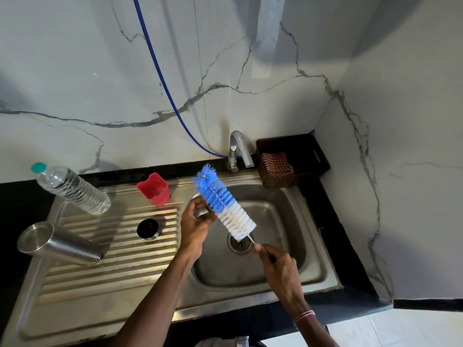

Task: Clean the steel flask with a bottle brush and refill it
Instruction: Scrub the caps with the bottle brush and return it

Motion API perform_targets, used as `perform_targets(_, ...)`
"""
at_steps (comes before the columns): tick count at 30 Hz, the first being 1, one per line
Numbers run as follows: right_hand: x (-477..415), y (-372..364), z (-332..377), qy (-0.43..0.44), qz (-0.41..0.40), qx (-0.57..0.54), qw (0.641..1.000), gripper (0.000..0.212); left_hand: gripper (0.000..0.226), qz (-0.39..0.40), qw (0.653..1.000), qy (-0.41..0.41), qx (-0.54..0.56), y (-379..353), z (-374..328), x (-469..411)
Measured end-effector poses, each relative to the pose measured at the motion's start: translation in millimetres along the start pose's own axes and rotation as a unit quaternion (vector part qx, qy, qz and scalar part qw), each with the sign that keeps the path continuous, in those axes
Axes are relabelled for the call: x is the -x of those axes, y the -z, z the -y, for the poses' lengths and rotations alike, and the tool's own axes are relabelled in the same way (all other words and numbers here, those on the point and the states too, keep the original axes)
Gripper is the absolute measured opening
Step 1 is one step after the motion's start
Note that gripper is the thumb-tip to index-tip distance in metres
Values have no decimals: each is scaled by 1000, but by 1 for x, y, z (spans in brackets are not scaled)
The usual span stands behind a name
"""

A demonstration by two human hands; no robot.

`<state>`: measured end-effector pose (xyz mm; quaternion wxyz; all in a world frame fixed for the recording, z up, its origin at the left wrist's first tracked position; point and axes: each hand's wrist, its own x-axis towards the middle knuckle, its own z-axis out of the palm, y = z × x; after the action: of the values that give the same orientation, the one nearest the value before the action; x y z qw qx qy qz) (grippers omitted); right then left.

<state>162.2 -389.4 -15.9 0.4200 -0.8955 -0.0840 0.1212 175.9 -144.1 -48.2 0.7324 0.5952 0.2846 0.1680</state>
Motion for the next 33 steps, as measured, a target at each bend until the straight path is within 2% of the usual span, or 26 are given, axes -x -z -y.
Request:
perform_targets(2, 2, 1, -6, 4, 3, 0, 1000, 32, 51, -10, 1000, 7, 11, 4, -3, -4)
perform_targets(7, 20, 10, -45, -21, 8, -11, 1000, 59, 33, -27, 997, 12, 78, 13, -11, -7)
perform_targets(9, 14, 11, -41, -11, 4, -1, 1000, 58, 30, -26, 997, 13, 78, 12, -10, -6)
perform_targets(11, 1, 9, -24, 7, 3, 4, 1000, 54, 32, -19, 999, 6, 45, 9, -6, -5)
perform_targets(14, -20, 3, -5, 22, -8, -1, 1000, 58, 38, -12, 1000, -16, 2, 2, -6, -2)
perform_targets(18, -19, -2, -17, 22, -2, -16, 1000, 61, 38, -55, 997, -31, 45, 6, -19, -8)
perform_targets(20, -9, 2, -30, 22, 1, -30, 999, 71, 41, -76, 995, -17, 61, 16, -22, -14)
perform_targets(22, -3, 5, -37, 21, 4, -36, 999, 76, 42, -65, 997, -12, 51, 22, -23, -15)
perform_targets(27, -28, -2, -10, 31, 2, -26, 999, 53, 43, -25, 999, -32, -1, 9, -20, -3)
perform_targets(30, -37, -2, -2, 26, 8, -30, 999, 33, 45, -22, 998, -64, -16, 8, -22, -3)
perform_targets(31, -34, 0, -7, 25, 9, -36, 999, 33, 46, -26, 997, -72, -12, 11, -24, -5)
perform_targets(33, -21, 4, -25, 28, 6, -47, 999, 46, 45, -30, 996, -81, 7, 15, -28, -9)
